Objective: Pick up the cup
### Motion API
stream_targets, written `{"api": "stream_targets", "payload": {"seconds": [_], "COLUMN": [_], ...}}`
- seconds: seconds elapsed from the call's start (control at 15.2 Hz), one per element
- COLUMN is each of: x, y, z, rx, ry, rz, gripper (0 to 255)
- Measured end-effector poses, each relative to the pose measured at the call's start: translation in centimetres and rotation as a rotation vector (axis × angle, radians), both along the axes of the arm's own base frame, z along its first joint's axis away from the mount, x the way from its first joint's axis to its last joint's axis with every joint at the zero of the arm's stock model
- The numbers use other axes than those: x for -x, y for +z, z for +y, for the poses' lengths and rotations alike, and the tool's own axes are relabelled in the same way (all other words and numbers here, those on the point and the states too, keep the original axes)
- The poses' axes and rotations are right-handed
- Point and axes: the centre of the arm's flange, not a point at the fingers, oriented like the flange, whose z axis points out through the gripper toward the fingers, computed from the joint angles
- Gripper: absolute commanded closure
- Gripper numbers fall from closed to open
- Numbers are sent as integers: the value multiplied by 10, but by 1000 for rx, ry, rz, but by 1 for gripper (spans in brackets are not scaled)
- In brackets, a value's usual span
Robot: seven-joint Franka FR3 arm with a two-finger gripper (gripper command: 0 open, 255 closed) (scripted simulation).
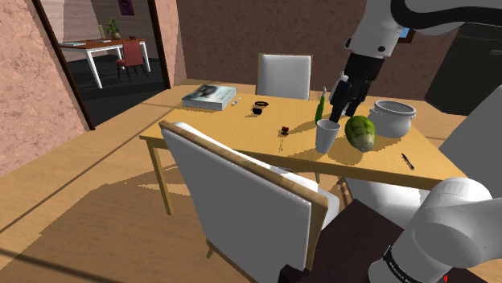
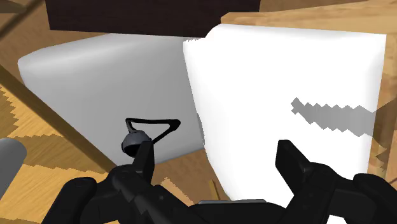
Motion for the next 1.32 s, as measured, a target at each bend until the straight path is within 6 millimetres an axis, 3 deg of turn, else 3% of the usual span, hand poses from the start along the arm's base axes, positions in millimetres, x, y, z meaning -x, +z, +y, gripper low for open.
{"api": "stream_targets", "payload": {"seconds": [0.2, 1.32], "x": [-9, -102], "y": [-9, -123], "z": [-10, -151], "rx": [8, 129], "ry": [4, 64], "rz": [0, -2], "gripper": [0, 0]}}
